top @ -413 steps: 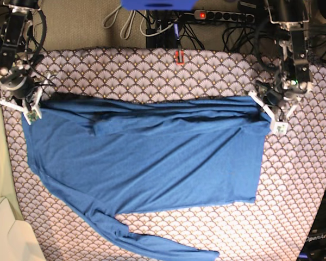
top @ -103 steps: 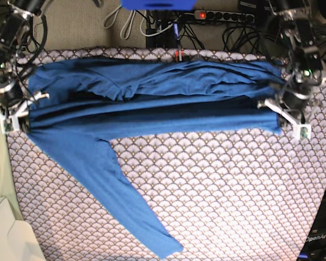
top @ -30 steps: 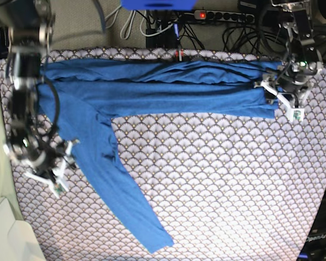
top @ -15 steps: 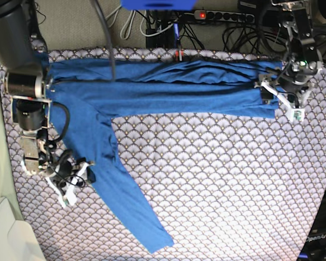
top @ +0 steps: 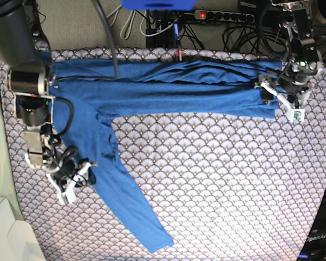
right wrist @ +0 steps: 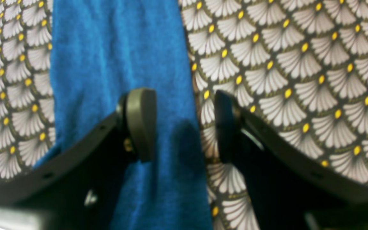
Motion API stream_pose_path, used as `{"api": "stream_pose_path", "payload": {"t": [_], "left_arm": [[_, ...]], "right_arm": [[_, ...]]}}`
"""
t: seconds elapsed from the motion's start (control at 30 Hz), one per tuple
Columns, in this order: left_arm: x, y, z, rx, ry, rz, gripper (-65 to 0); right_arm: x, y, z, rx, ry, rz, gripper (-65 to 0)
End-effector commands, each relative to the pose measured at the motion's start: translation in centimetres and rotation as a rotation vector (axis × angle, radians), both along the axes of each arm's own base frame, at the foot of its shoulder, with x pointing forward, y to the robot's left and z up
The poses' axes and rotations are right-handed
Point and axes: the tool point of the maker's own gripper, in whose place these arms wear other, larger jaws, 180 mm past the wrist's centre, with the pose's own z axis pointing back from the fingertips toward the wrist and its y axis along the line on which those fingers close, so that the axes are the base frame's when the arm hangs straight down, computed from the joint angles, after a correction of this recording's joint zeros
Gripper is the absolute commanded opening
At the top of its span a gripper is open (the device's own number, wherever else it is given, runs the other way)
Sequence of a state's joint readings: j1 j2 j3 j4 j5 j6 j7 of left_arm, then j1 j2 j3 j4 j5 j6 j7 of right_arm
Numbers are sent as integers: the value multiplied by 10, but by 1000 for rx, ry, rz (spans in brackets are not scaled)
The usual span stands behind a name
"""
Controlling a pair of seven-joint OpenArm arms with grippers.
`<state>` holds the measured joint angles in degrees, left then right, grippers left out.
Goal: Fold the T-shirt properly
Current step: 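Move the right gripper to the trailing blue sleeve and grasp it, then lift the sleeve with the right gripper and lay it over the strip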
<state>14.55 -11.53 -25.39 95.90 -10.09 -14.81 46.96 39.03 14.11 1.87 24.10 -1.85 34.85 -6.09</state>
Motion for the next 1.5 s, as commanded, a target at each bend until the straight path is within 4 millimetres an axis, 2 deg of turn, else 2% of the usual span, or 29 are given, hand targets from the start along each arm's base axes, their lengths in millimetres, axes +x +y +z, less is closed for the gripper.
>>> {"api": "stream_pose_path", "payload": {"t": [0.0,0.4,0.5,0.6,0.87,0.97,1.03,1.2,1.47], "left_arm": [[8,4,11,15,-39,-3,-191],[8,3,11,14,-42,-2,-192],[8,3,11,14,-42,-2,-192],[8,3,11,14,-40,-2,-192],[9,3,15,18,-52,-4,-192],[10,4,15,18,-53,-5,-192],[10,5,16,19,-53,-4,-192],[9,6,16,21,-53,-3,-192],[9,6,16,19,-53,-3,-192]], "right_arm": [[13,-3,19,15,-58,-7,-348],[0,-1,5,28,-55,-10,-364],[0,7,4,35,-54,0,-456],[0,7,3,36,-52,1,-635],[3,6,8,41,-65,0,-650],[5,5,18,30,-98,11,-650],[-9,13,13,21,-90,64,-650],[-37,27,36,-107,-146,174,-650],[-95,86,78,-178,-251,267,-650]]}}
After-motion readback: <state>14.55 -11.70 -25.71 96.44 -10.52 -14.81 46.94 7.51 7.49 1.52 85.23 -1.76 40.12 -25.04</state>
